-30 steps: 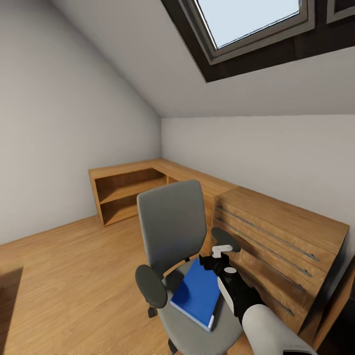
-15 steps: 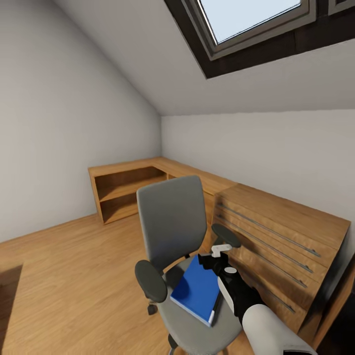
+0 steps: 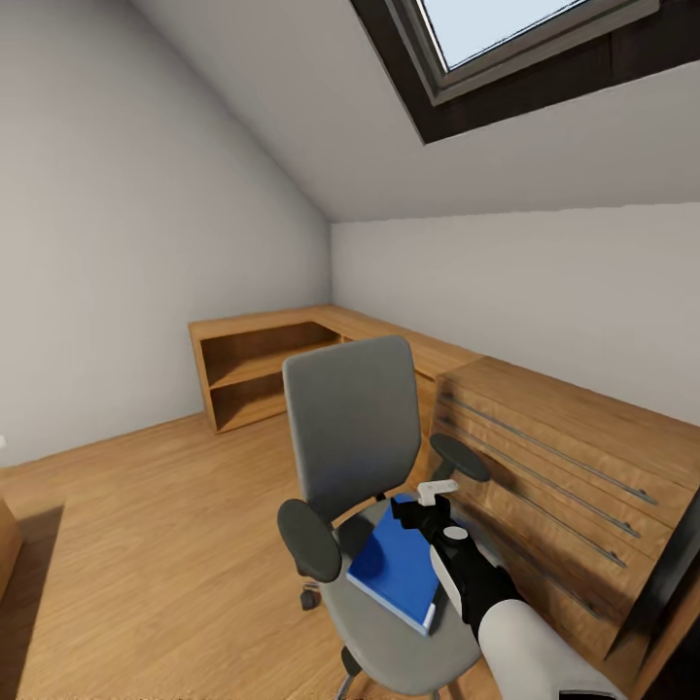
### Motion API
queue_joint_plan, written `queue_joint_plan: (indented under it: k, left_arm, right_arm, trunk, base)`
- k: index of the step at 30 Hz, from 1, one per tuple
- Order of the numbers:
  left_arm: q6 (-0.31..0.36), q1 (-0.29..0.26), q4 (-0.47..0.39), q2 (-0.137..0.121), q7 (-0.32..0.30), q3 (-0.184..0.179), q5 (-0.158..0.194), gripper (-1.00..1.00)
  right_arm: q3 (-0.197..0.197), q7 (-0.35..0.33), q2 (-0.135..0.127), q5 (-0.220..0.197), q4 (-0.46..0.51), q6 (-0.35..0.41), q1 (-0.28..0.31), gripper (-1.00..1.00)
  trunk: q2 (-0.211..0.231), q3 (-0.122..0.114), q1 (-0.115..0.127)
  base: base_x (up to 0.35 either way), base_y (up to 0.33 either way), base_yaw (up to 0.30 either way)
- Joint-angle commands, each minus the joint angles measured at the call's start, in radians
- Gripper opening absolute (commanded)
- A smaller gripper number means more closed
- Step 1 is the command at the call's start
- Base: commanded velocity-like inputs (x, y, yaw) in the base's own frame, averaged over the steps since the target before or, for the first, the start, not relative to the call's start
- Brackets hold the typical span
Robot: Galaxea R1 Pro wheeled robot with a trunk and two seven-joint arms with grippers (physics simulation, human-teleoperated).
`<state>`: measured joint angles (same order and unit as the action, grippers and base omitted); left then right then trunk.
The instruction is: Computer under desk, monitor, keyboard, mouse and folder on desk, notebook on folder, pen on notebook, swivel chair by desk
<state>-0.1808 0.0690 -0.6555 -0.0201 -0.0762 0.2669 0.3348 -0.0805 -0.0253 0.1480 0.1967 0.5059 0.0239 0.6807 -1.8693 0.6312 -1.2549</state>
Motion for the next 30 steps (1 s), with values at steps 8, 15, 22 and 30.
queue_joint_plan:
  k: [8, 15, 22, 30]
  left_arm:
    - [0.000, 0.000, 0.000, 0.000, -0.007, 0.002, 0.010, 1.00]
    - [0.000, 0.000, 0.000, 0.001, -0.007, 0.002, 0.010, 1.00]
    - [0.000, 0.000, 0.000, 0.002, -0.007, 0.003, 0.010, 1.00]
    - [-0.002, 0.000, 0.000, 0.002, -0.007, 0.003, 0.010, 1.00]
  right_arm:
    - [-0.010, 0.001, -0.001, 0.010, 0.002, -0.003, 0.000, 1.00]
    - [-0.010, -0.002, -0.002, 0.009, 0.002, -0.005, 0.000, 1.00]
    - [-0.013, 0.001, -0.002, 0.009, 0.004, 0.001, 0.000, 1.00]
    - [-0.013, 0.004, 0.000, 0.007, 0.006, 0.010, 0.000, 1.00]
  trunk:
    - [-0.057, 0.027, -0.031]
    - [-0.106, 0.050, -0.058]
    - [-0.155, 0.072, -0.084]
    - [-0.183, 0.084, -0.100]
  base:
    - [0.000, 0.000, 0.042]
    - [0.000, 0.000, 0.006]
    - [0.000, 0.000, 0.001]
    - [0.000, 0.000, 0.000]
